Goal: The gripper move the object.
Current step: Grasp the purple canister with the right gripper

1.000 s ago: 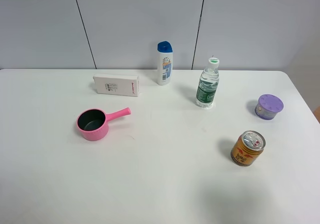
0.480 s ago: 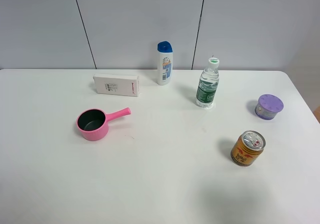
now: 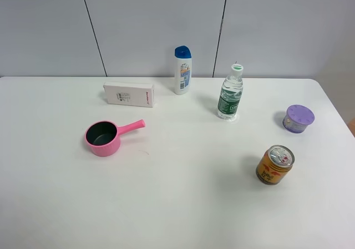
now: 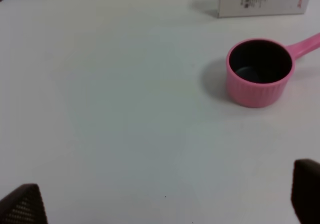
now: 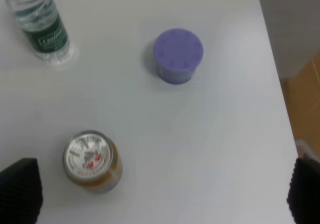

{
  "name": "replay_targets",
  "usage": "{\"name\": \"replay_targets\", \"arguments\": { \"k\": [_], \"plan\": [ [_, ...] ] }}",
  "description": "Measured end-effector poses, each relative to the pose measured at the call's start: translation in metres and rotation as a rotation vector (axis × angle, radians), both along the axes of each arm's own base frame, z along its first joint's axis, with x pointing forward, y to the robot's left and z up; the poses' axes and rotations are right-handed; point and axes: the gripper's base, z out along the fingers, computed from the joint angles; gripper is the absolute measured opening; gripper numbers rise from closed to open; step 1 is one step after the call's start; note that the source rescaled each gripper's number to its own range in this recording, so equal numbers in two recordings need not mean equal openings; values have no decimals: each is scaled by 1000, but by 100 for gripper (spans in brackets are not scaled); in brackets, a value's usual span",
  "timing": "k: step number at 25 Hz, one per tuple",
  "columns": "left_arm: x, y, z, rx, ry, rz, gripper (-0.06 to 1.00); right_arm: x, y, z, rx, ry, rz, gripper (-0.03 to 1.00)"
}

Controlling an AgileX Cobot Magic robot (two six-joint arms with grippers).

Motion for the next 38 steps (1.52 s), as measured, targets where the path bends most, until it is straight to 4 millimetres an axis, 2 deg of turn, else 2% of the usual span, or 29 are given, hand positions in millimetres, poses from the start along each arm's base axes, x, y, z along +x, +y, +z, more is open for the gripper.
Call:
{"name": "replay_targets", "arguments": {
  "k": [3,6,9,15,26,32,38],
  "plan": [
    [0,0,0,0,0,0,100,42,-4,17,6,65,0,100],
    [0,0,0,0,0,0,100,85,-8,20,15,168,1,100],
    [0,0,0,0,0,0,100,125,-11,6,28,307,2,100],
    [0,0,0,0,0,0,100,178,-16,-26,28,444,18,100],
    [0,0,0,0,0,0,100,240,-24,-91,0,508,23,100],
    [0,0,0,0,0,0,100,258,-26,-116,-13,516,42,100],
    [0,0,0,0,0,0,100,266,-44,-128,-9,500,3,100]
  ]
}}
